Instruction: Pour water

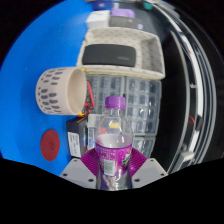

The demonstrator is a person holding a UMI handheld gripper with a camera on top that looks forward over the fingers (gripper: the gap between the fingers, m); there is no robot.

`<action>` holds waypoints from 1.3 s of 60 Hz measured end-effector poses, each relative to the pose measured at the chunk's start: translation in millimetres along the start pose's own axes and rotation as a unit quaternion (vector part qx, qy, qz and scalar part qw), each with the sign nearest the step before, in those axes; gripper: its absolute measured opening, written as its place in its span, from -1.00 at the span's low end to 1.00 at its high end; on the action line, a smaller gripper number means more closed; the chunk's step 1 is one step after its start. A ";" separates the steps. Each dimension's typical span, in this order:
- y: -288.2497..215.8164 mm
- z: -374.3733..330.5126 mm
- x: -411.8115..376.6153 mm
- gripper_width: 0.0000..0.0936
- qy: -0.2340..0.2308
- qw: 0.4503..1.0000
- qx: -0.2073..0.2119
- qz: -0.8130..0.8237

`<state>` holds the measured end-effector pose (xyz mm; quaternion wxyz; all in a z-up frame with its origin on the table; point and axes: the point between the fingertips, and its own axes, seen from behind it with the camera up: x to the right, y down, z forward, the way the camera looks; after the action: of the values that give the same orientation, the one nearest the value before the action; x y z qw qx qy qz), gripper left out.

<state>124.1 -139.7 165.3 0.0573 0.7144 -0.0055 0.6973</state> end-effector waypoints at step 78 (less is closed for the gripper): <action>-7.0 16.1 9.8 -0.24 -0.102 0.725 0.039 0.680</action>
<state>141.0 -133.5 174.2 -0.4607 0.5876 -0.4684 0.4723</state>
